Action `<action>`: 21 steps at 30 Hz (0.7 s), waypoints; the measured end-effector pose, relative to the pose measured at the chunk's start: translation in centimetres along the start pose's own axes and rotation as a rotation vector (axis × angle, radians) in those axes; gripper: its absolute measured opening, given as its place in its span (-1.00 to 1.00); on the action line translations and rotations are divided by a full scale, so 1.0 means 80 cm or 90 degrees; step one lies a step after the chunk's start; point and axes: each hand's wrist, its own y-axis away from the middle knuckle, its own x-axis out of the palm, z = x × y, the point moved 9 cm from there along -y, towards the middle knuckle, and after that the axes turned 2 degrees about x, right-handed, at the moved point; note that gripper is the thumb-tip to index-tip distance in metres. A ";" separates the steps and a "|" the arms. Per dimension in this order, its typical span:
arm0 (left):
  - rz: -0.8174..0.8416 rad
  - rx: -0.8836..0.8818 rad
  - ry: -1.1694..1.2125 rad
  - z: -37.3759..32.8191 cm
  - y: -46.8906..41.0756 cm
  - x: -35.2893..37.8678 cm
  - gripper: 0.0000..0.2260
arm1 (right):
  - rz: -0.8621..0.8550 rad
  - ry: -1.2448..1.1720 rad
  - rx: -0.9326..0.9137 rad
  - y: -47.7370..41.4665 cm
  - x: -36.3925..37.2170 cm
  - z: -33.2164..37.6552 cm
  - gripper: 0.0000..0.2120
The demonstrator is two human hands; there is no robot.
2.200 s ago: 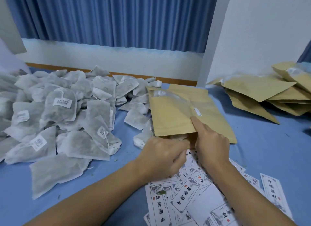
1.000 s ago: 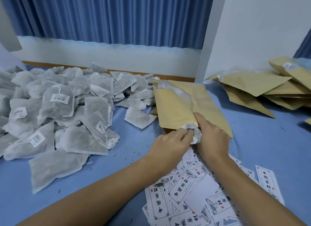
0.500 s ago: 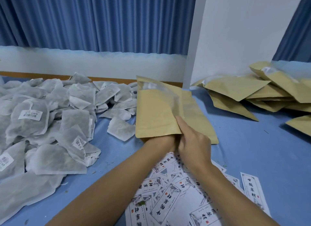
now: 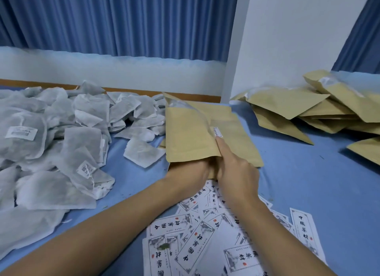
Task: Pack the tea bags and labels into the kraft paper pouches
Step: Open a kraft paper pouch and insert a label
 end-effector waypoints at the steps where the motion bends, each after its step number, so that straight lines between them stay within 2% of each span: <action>1: 0.010 0.126 -0.008 -0.021 0.015 0.000 -0.79 | 0.003 0.001 0.005 -0.001 0.002 0.001 -0.18; 2: -0.057 0.206 0.026 -0.038 0.029 -0.029 -0.81 | 0.010 0.004 0.009 -0.003 0.004 0.001 -0.20; 4: -0.289 0.306 0.043 -0.040 0.061 -0.092 -0.85 | 0.014 0.001 0.017 -0.002 0.005 0.002 -0.25; 6: -0.424 0.273 0.118 -0.010 0.085 -0.131 -0.88 | 0.004 -0.020 0.039 -0.001 0.002 0.000 -0.32; 7: -0.442 0.218 0.151 0.013 0.088 -0.137 -0.87 | 0.001 -0.023 0.049 -0.001 0.001 -0.003 -0.34; 8: -0.438 0.139 0.143 0.037 0.086 -0.138 -0.86 | -0.004 -0.017 0.051 -0.001 0.000 -0.004 -0.36; 9: -0.386 0.045 0.099 0.064 0.080 -0.129 -0.84 | -0.005 -0.014 0.052 -0.001 -0.001 -0.005 -0.37; 12: -0.047 -0.229 -0.047 0.146 0.069 -0.058 -0.49 | -0.015 -0.014 0.046 0.001 -0.003 -0.002 -0.40; 13: 0.026 -0.272 -0.049 0.163 0.071 -0.042 -0.46 | -0.014 -0.011 0.043 0.002 -0.003 0.000 -0.41; 14: 0.046 -0.275 -0.035 0.171 0.071 -0.036 -0.51 | -0.010 -0.006 0.040 0.002 -0.003 0.001 -0.41; 17: -0.110 -0.210 0.057 0.170 0.067 -0.061 -0.77 | -0.008 -0.006 0.036 0.003 -0.003 0.002 -0.42; 19: -0.269 -0.241 0.206 0.168 0.078 -0.088 -0.83 | -0.011 -0.014 0.035 0.003 -0.003 0.002 -0.43; 21: -0.437 -0.209 0.352 0.151 0.089 -0.122 -0.81 | -0.012 -0.015 0.038 0.002 -0.002 0.001 -0.43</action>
